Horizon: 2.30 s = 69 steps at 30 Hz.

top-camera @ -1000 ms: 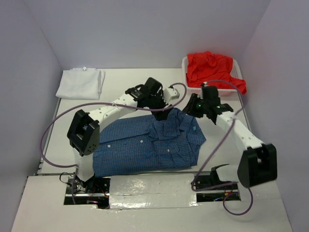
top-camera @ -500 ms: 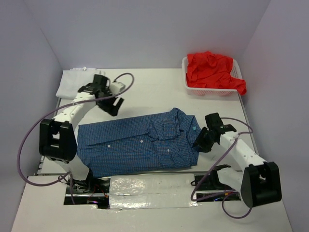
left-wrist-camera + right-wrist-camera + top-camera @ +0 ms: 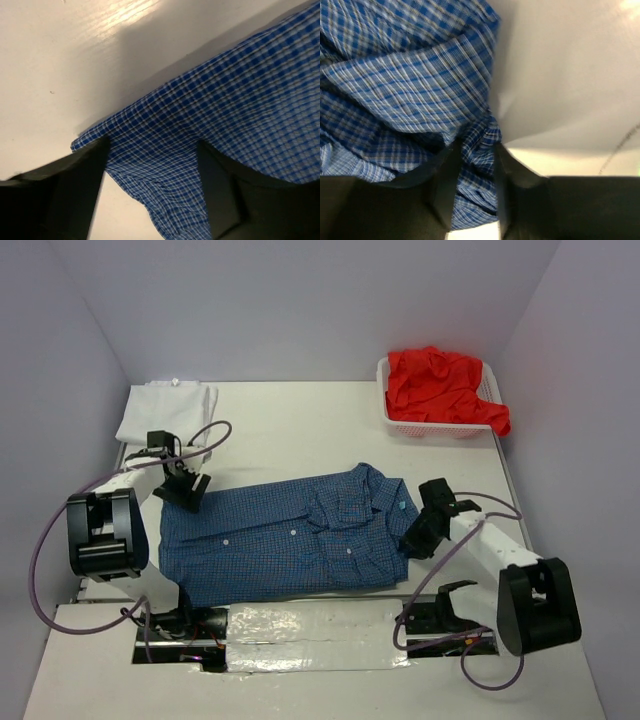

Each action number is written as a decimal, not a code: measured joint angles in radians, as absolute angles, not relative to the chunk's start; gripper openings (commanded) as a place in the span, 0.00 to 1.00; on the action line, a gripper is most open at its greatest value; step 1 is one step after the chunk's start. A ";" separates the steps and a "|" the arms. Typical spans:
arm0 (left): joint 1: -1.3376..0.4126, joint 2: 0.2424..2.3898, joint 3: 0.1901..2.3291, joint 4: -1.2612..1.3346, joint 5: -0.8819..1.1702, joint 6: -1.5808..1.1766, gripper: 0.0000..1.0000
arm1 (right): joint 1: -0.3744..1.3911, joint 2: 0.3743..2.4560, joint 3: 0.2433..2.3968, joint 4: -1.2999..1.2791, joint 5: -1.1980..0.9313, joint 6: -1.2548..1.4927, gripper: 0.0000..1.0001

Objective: Fold and stack the long sleeve shirts
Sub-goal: Fold the shirt

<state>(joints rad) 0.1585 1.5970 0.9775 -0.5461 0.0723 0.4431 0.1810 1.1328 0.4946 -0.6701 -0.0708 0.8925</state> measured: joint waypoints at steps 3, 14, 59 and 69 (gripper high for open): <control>0.184 1.615 0.939 -0.499 0.064 0.474 0.63 | 0.181 1.213 0.537 -0.650 -0.073 0.870 0.07; 0.220 1.423 0.723 -0.447 0.098 0.660 0.17 | 0.252 1.647 0.943 -0.627 -0.006 0.732 0.00; 0.067 1.386 0.720 -0.751 0.307 1.078 0.70 | 0.357 2.499 2.428 -0.717 0.123 0.299 0.92; 0.197 1.375 0.849 -0.958 0.347 1.131 0.81 | 0.418 1.753 1.747 -0.469 0.051 0.366 1.00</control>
